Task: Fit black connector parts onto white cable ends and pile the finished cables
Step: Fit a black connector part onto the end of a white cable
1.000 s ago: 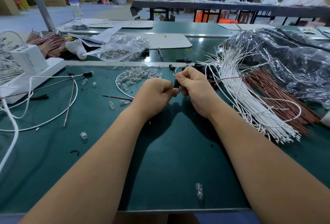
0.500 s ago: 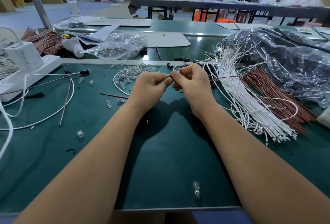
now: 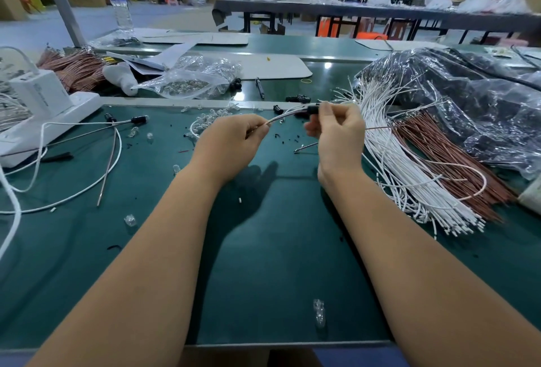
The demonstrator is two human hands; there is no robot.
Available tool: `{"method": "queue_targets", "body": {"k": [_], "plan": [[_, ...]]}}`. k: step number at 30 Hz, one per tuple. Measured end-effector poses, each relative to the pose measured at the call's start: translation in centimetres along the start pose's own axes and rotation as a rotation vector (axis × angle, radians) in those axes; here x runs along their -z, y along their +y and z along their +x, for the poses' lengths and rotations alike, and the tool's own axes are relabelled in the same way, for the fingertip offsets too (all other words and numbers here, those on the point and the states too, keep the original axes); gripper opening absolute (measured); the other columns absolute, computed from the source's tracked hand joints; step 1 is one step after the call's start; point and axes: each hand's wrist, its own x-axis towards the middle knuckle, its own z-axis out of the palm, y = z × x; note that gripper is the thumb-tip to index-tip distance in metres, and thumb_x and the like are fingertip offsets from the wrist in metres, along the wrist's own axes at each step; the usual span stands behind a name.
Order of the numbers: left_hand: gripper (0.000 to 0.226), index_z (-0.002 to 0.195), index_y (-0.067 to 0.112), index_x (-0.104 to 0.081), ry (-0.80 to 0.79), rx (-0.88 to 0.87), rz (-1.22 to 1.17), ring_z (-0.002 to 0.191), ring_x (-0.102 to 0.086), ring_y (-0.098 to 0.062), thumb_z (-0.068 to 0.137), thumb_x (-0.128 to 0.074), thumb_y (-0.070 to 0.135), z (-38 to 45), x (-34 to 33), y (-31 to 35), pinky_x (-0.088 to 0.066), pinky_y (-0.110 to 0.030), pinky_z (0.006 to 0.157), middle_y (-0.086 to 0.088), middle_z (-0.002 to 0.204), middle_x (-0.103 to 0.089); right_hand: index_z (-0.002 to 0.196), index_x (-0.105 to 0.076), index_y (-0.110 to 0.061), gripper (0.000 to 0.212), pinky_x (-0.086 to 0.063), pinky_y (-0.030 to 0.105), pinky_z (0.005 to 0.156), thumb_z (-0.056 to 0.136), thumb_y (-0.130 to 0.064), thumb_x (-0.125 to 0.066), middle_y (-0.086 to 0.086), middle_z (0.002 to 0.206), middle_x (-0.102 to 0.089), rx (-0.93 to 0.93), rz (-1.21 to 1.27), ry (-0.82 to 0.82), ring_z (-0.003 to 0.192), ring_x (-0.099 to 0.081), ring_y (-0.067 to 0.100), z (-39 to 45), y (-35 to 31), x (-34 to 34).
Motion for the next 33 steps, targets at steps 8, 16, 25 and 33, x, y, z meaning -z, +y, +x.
{"method": "queue_targets", "body": {"k": [8,16,25,33], "plan": [[0.024,0.097,0.015,-0.063,0.194,0.04,0.128,0.061,-0.046,-0.024,0.101,-0.044,0.03,0.1,1.2,0.4,-0.032,-0.029,0.052,0.009,0.06,-0.048,0.101,-0.045,-0.017,0.013,-0.042,0.024,0.058,0.094,-0.013,-0.055,-0.004,0.071,-0.054,0.287,-0.344,-0.054,0.061,-0.053,0.008,-1.0,-0.4,-0.1],[0.024,0.092,0.013,-0.068,0.31,0.021,-0.016,0.048,-0.043,-0.006,0.1,-0.049,0.025,1.4,5.3,2.4,-0.033,-0.025,0.051,0.003,0.06,-0.056,0.109,-0.06,-0.019,0.018,-0.046,0.032,0.07,0.093,-0.025,-0.055,-0.009,0.106,-0.054,0.675,-0.857,-0.771,0.095,-0.054,0.015,-4.6,0.5,-3.1],[0.028,0.101,0.017,-0.072,0.602,0.18,0.515,0.083,-0.062,-0.033,0.096,-0.047,0.029,-0.4,14.3,-3.8,-0.049,-0.036,0.07,-0.012,0.092,-0.072,0.11,-0.06,-0.025,0.018,-0.038,0.027,0.065,0.094,-0.031,-0.055,-0.017,0.1,-0.044,0.627,-0.958,-0.855,0.086,-0.049,0.008,-4.1,1.0,-3.1],[0.03,0.102,0.026,-0.076,0.075,0.631,0.549,0.098,-0.059,-0.031,0.087,-0.051,0.015,-4.9,12.2,-10.5,-0.042,-0.032,0.074,-0.006,0.11,-0.07,0.1,-0.063,-0.022,0.011,-0.048,0.035,0.076,0.092,-0.027,-0.057,-0.008,0.099,-0.054,0.569,-0.937,-0.852,0.089,-0.053,0.013,-4.0,1.1,-3.0]]}}
